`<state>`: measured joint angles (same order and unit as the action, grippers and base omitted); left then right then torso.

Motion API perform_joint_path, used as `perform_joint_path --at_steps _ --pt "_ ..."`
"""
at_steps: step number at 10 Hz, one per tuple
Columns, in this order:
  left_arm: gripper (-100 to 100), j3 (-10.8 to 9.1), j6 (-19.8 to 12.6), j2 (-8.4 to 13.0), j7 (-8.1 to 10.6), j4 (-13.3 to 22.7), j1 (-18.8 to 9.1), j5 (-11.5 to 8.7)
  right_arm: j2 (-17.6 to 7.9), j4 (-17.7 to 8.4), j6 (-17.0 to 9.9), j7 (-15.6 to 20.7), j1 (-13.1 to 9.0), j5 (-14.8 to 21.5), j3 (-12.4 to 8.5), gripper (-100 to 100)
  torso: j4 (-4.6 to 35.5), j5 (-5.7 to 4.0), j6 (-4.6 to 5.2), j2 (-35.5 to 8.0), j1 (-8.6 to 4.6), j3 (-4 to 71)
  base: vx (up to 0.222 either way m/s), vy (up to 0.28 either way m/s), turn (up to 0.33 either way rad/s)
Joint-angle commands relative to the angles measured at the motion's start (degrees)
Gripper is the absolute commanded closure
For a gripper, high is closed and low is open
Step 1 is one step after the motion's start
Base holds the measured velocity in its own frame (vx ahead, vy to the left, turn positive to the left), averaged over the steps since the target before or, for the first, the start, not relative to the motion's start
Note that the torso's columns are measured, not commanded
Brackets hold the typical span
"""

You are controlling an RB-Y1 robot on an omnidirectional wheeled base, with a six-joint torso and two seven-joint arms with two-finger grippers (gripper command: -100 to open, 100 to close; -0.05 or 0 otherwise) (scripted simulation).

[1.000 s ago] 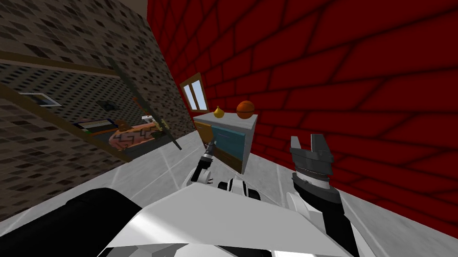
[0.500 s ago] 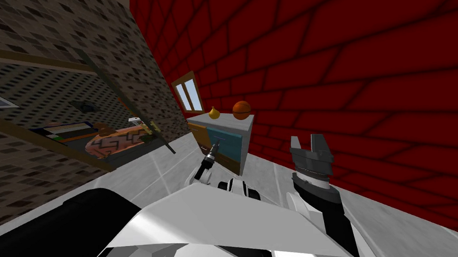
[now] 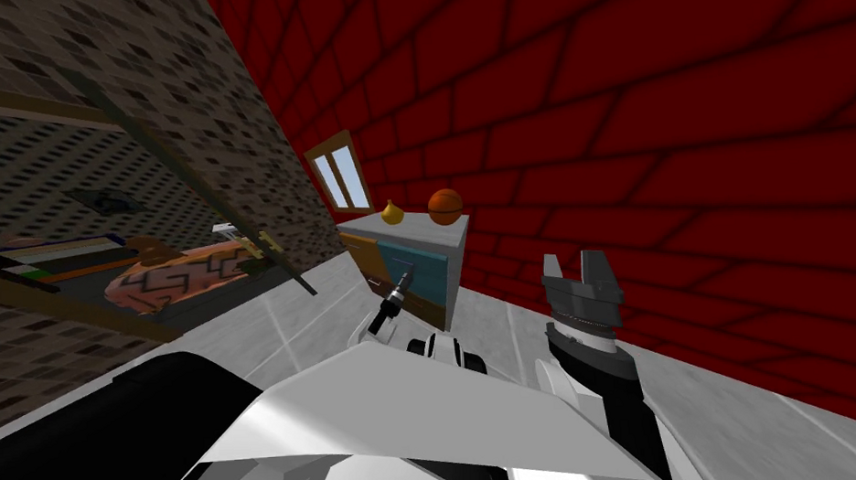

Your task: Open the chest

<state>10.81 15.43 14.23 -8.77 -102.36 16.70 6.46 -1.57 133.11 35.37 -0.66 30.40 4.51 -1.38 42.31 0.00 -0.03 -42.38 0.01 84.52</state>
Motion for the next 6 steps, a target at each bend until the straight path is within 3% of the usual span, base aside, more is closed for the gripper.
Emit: perform_joint_path --at_steps 1,6 --pt "-100 -2.50 -1.45 -2.64 -1.28 3.70 -4.44 0.47 0.00 0.00 0.00 0.00 -0.02 0.00 0.00 0 0.06 0.03 0.07 -0.21 0.09 -0.14 -0.099 0.051 -0.206" --pt "-100 -6.67 -3.86 -7.03 -3.41 9.88 -12.11 1.27 0.00 -0.01 -0.01 0.00 -0.02 0.00 0.00 0 -0.06 -0.01 0.02 0.21 -0.06 0.12 -0.093 0.048 -0.136"
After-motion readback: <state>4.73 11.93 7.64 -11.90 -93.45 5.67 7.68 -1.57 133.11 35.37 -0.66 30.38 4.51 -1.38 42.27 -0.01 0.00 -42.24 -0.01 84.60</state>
